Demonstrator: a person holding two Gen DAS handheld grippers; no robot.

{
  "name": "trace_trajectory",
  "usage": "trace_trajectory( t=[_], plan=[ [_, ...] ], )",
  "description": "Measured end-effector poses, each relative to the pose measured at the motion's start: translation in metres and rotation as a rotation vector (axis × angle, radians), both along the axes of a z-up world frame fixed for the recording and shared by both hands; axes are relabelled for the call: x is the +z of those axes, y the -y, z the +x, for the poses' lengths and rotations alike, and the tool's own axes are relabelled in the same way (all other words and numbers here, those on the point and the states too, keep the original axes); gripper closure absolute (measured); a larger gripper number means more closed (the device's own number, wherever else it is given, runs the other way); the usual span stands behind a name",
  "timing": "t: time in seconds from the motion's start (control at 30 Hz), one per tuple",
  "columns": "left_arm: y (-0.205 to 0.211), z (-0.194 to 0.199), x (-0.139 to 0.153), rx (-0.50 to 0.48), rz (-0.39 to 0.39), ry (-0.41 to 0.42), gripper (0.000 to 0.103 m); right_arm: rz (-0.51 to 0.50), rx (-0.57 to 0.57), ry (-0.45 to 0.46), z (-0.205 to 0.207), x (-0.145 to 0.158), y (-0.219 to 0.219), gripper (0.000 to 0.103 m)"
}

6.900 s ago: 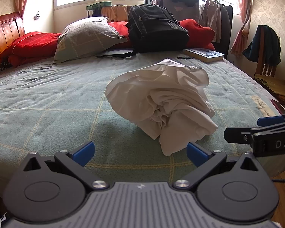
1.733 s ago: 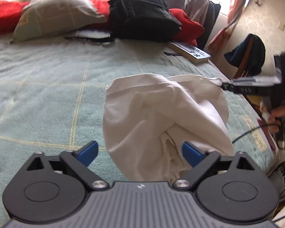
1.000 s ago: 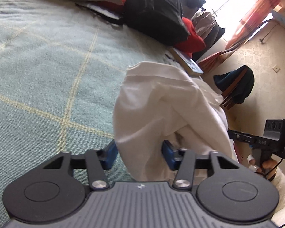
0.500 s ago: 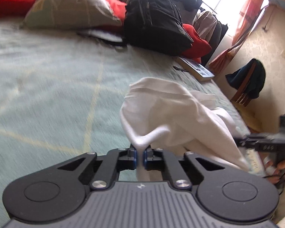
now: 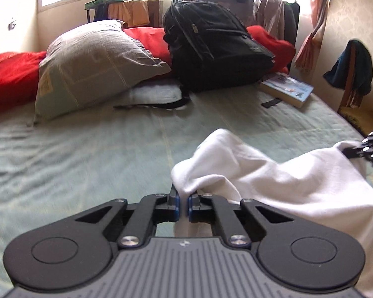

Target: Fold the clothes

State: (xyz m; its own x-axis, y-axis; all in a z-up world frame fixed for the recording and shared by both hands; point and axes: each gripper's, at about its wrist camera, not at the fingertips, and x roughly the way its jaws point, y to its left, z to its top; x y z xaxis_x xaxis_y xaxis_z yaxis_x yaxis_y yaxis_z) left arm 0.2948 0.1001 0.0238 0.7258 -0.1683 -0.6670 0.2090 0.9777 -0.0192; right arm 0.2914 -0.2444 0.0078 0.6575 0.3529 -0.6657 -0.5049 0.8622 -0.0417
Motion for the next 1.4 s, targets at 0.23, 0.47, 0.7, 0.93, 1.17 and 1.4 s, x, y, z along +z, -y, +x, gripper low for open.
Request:
trace_trajectory(
  t=[0.23,0.47,0.7,0.93,1.17,1.4],
  plan=[
    [-0.002,0.075,-0.008,-0.003,0.129,-0.025,0.099,-0.071,-0.079,0.055,0.044,0.010,-0.003,0.095],
    [-0.005,0.147,-0.020,0.025,0.213,-0.065,0.099,-0.111,-0.169,0.047,0.093,0.004,-0.008,0.096],
    [-0.002,0.189,-0.039,0.057,0.217,-0.068,0.099,-0.216,-0.300,0.010,0.148,-0.020,-0.004,0.096],
    [0.002,0.191,-0.075,0.043,0.220,-0.170,0.084,-0.173,-0.362,-0.105,0.180,-0.053,0.003,0.095],
    [-0.014,0.144,-0.060,-0.001,0.217,-0.180,0.047,-0.053,-0.345,-0.152,0.149,-0.041,0.012,0.044],
    [-0.023,0.065,-0.056,-0.012,0.223,-0.184,0.024,-0.012,-0.245,-0.132,0.078,-0.002,0.005,0.009]
  ],
)
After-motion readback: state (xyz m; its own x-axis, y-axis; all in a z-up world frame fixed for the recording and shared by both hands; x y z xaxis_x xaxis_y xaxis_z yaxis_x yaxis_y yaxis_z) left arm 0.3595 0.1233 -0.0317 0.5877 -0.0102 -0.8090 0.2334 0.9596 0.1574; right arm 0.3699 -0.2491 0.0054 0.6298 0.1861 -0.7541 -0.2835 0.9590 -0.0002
